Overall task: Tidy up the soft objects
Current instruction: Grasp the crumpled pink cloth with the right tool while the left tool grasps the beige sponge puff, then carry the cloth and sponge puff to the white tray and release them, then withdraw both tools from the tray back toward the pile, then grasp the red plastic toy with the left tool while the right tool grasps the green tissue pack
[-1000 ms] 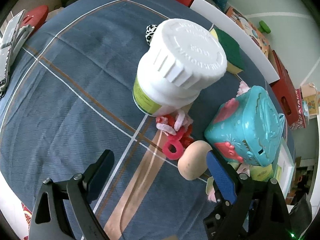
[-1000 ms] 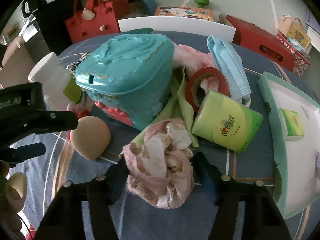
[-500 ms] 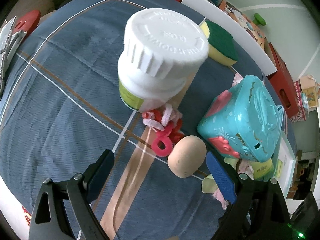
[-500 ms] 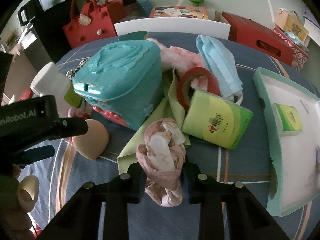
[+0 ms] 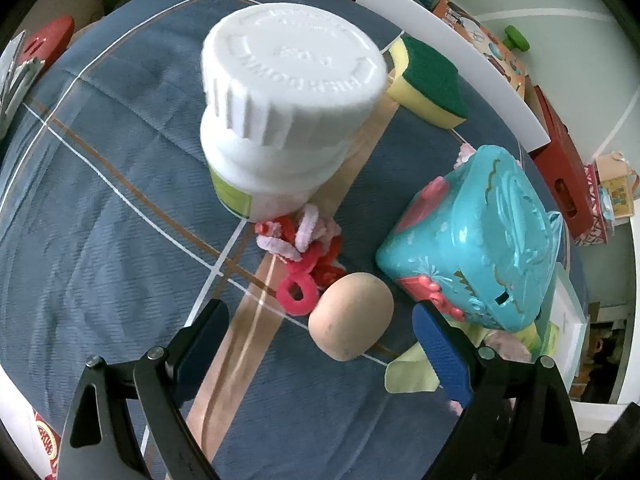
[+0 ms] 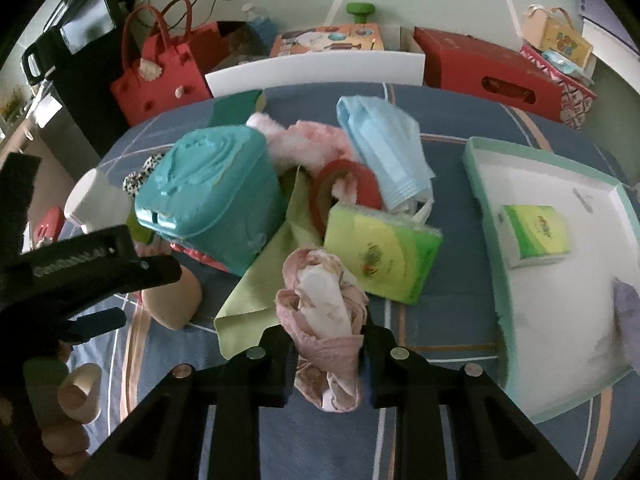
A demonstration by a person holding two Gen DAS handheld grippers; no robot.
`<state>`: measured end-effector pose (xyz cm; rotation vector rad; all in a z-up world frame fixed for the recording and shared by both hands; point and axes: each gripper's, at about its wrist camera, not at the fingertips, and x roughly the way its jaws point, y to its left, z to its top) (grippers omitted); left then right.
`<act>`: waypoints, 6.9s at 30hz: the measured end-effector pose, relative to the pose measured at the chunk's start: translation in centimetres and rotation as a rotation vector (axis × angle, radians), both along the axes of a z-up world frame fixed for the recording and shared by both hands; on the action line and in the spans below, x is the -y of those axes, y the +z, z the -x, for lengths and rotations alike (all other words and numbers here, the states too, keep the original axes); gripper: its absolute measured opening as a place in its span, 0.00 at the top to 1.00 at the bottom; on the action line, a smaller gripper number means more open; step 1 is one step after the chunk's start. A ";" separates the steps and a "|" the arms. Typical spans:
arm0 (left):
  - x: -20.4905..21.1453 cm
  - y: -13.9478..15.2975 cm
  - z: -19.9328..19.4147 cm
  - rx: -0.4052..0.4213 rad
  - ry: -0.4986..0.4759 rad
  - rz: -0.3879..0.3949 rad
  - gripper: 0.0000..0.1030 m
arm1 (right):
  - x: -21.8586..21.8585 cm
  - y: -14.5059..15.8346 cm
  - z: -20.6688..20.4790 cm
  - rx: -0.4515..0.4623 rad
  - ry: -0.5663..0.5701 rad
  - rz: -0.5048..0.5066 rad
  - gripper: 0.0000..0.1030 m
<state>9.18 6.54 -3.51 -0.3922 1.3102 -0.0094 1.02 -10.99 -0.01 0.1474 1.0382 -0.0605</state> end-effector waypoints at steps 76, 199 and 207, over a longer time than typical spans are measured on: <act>13.7 9.3 4.5 0.254 -0.394 0.085 0.85 | 18.9 3.9 2.8 0.100 -0.513 -0.036 0.74; -4.4 -0.3 -2.0 -0.014 0.152 -0.193 0.08 | 3.9 -1.6 -5.0 -0.035 -0.175 -0.038 0.09; -4.1 -1.0 -2.6 -0.019 0.160 -0.184 0.08 | 3.5 -2.2 -5.3 -0.046 -0.161 -0.051 0.23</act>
